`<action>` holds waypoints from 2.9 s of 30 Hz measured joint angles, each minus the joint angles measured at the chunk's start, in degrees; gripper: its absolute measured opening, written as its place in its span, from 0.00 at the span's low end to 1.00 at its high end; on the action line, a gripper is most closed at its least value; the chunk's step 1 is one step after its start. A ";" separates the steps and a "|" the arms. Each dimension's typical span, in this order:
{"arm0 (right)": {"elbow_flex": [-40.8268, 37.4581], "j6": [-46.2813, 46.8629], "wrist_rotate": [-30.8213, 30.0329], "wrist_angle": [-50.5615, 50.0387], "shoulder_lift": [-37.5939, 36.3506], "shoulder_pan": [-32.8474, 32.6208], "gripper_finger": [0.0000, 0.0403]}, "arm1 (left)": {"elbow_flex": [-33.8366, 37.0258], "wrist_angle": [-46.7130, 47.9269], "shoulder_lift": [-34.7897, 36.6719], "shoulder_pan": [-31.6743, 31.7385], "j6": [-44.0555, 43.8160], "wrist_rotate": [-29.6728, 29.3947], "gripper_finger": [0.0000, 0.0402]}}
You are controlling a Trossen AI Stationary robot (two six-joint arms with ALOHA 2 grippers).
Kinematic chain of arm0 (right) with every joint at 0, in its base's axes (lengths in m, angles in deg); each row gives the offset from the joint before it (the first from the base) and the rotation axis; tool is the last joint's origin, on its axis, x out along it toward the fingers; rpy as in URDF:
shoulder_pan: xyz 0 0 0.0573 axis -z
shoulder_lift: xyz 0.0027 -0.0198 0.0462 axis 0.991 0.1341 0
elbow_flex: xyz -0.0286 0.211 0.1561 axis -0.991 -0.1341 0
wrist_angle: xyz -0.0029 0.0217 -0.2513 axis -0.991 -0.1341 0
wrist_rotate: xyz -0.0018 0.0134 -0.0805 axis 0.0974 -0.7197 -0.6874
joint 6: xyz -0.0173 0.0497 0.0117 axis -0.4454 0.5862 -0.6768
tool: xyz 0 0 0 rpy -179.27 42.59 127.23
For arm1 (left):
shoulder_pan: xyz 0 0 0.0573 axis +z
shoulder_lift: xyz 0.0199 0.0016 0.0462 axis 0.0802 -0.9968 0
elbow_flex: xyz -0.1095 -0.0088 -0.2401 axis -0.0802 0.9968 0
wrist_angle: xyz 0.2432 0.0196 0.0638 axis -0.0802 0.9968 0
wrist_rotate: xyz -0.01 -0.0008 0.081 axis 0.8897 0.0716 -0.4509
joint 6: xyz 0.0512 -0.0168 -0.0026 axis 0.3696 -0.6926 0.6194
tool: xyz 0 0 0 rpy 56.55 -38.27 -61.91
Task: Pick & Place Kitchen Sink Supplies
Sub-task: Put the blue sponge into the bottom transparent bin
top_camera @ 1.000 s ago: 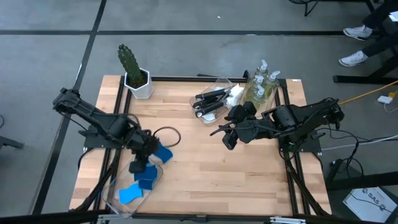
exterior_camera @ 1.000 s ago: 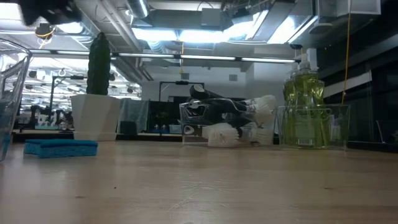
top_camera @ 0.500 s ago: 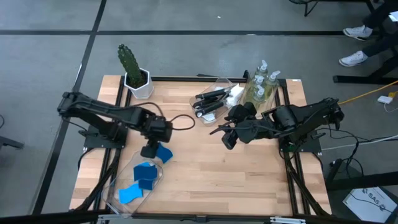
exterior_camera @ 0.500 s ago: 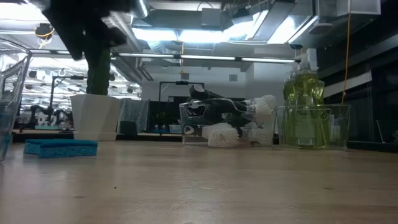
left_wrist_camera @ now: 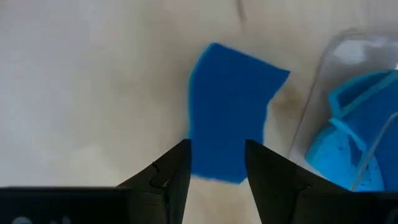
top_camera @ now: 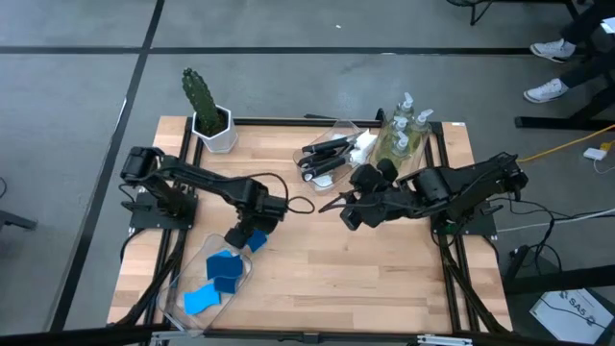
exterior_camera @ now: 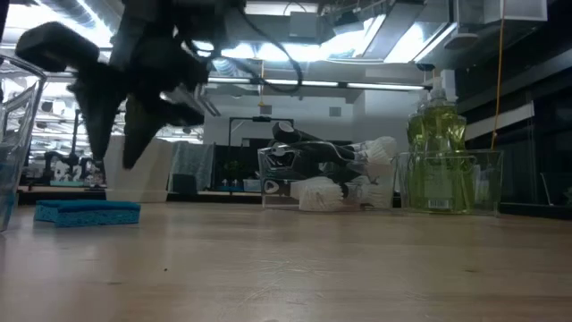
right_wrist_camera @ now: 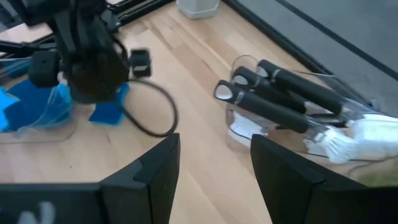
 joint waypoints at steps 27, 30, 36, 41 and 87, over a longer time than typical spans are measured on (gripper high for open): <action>0.00 8.30 -1.41 -9.87 -1.72 -0.35 0.49 | 12.24 -16.84 -0.83 2.23 7.13 6.25 0.31; 0.00 8.41 -1.41 -9.87 -1.72 -0.35 0.49 | 11.12 -14.57 -1.15 3.52 6.19 8.00 0.26; 0.00 8.36 -1.40 -9.12 -1.72 -0.35 0.49 | 6.52 -8.49 0.25 5.94 6.28 12.67 0.23; 0.02 8.30 -1.41 -8.80 -1.72 -0.37 0.49 | 4.97 -9.96 2.38 7.46 8.69 11.32 0.23; 0.02 7.59 -1.41 -8.36 -1.72 -0.37 0.49 | 10.69 -2.41 -2.79 5.70 -53.83 6.65 0.57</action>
